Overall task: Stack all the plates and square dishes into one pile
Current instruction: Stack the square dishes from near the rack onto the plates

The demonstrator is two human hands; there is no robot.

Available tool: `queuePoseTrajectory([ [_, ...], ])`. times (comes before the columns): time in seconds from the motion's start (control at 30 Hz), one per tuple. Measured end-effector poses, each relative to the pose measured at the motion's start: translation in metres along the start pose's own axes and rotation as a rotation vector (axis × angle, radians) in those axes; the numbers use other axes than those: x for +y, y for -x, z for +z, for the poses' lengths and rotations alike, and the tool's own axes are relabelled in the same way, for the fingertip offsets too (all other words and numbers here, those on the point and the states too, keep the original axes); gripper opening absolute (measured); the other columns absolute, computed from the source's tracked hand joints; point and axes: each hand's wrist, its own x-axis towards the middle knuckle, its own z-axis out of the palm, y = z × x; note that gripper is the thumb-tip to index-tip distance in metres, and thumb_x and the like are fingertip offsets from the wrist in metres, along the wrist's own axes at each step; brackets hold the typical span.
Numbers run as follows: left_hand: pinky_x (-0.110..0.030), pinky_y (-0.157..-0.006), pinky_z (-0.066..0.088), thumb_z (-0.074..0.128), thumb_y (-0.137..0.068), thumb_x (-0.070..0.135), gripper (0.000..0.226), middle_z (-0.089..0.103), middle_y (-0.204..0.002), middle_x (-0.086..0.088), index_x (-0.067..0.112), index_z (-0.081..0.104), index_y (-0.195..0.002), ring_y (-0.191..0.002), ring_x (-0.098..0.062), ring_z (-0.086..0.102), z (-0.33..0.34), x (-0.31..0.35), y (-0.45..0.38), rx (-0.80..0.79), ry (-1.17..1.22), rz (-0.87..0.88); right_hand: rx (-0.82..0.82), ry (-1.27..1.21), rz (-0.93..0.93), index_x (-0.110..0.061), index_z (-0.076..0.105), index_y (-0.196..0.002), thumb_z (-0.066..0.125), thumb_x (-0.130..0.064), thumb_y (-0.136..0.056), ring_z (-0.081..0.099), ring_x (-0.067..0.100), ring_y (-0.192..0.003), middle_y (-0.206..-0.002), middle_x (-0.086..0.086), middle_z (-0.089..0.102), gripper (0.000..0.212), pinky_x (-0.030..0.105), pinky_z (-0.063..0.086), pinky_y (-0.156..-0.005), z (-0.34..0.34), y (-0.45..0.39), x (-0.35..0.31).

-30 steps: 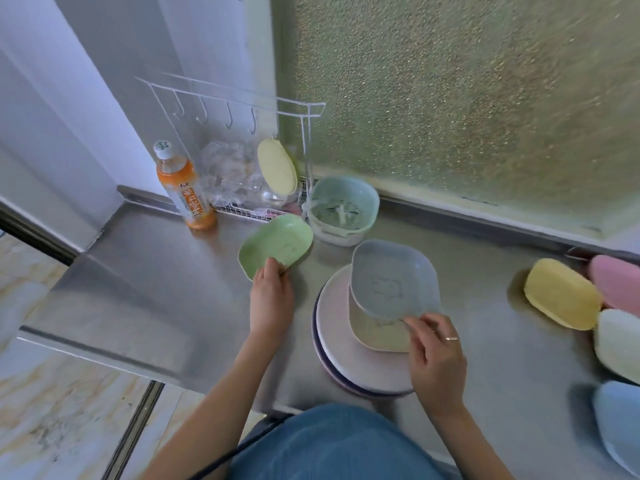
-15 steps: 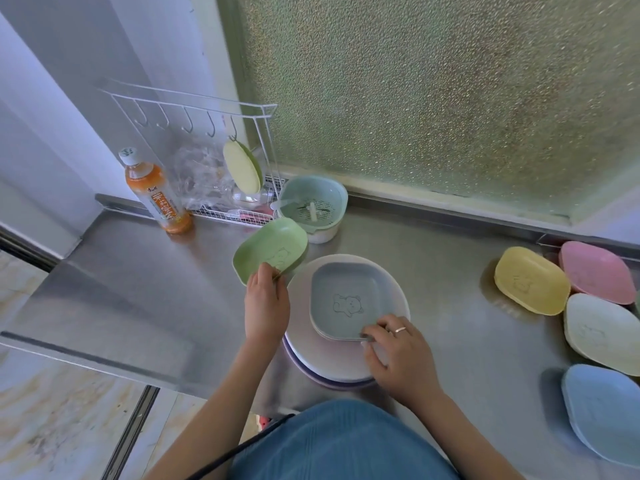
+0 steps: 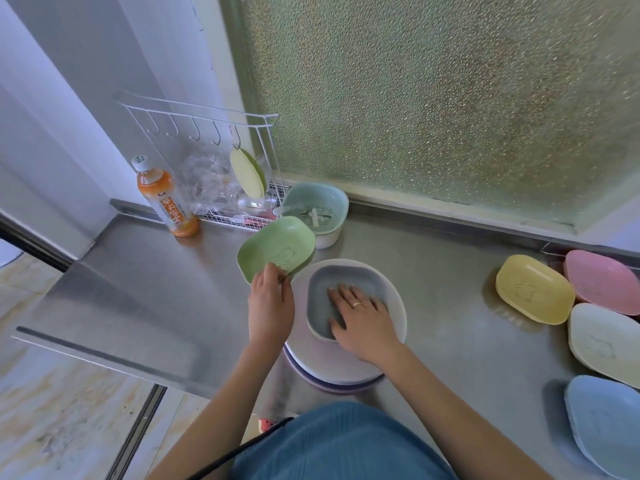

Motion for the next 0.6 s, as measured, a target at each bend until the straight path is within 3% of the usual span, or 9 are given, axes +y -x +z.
queuePoseTrajectory([
  [0.1, -0.044, -0.07, 0.046, 0.051, -0.089, 0.001, 0.01, 0.055, -0.083, -0.011, 0.005, 0.045, -0.082, -0.084, -0.031, 0.05, 0.001, 0.008, 0.005, -0.036, 0.0, 0.038, -0.008, -0.094, -0.019, -0.026, 0.018, -0.149, 0.031, -0.045, -0.096, 0.012, 0.017, -0.145, -0.158, -0.003, 0.014, 0.058, 0.042, 0.015, -0.116, -0.007, 0.0, -0.001],
  [0.23, -0.044, -0.073, 0.049, 0.046, -0.09, 0.014, 0.011, 0.061, -0.088, -0.012, 0.005, 0.051, -0.085, -0.088, -0.033, 0.055, 0.005, 0.011, 0.018, -0.114, -0.041, 0.185, 0.215, -0.795, 0.21, -0.021, 0.031, -0.145, 0.03, -0.045, -0.099, 0.027, 0.016, -0.14, -0.153, -0.001, 0.029, 0.052, 0.03, 0.019, -0.113, -0.038, -0.002, 0.006],
  [0.33, -0.038, -0.074, 0.046, 0.041, -0.088, 0.023, 0.012, 0.062, -0.085, -0.008, 0.013, 0.046, -0.085, -0.084, -0.028, 0.054, 0.011, 0.014, 0.027, -0.194, -0.144, 0.383, 0.307, -0.984, 0.241, -0.022, 0.028, -0.146, 0.031, -0.04, -0.1, 0.03, 0.012, -0.138, -0.151, -0.004, 0.032, 0.05, 0.022, 0.02, -0.106, -0.06, -0.005, 0.016],
  [0.47, -0.037, -0.071, 0.052, 0.054, -0.082, 0.024, 0.012, 0.064, -0.086, -0.005, 0.014, 0.048, -0.085, -0.084, -0.024, 0.055, 0.016, 0.018, 0.036, -0.246, -0.18, 0.564, 0.415, -0.965, 0.314, -0.018, 0.038, -0.142, 0.041, -0.014, -0.097, 0.046, 0.019, -0.128, -0.14, 0.005, 0.049, 0.045, 0.027, 0.033, -0.104, -0.052, -0.005, 0.021],
  [0.53, -0.033, -0.084, 0.052, 0.057, -0.078, 0.027, 0.016, 0.067, -0.106, -0.007, 0.011, 0.056, -0.082, -0.101, -0.021, 0.053, 0.014, 0.018, 0.038, -0.25, -0.121, 0.541, 0.47, -0.876, 0.351, -0.013, 0.044, -0.138, 0.037, -0.004, -0.095, 0.049, 0.023, -0.125, -0.137, 0.009, 0.052, 0.044, 0.027, 0.035, -0.101, -0.039, 0.003, 0.022],
  [0.6, -0.03, -0.096, 0.041, 0.057, -0.076, 0.03, 0.024, 0.059, -0.128, -0.01, 0.01, 0.063, -0.086, -0.121, -0.02, 0.042, 0.012, 0.015, 0.04, -0.271, -0.065, 0.493, 0.502, -0.791, 0.374, -0.01, 0.044, -0.138, 0.037, -0.002, -0.095, 0.053, 0.026, -0.119, -0.131, 0.012, 0.056, 0.044, 0.025, 0.037, -0.095, -0.027, 0.012, 0.021],
])
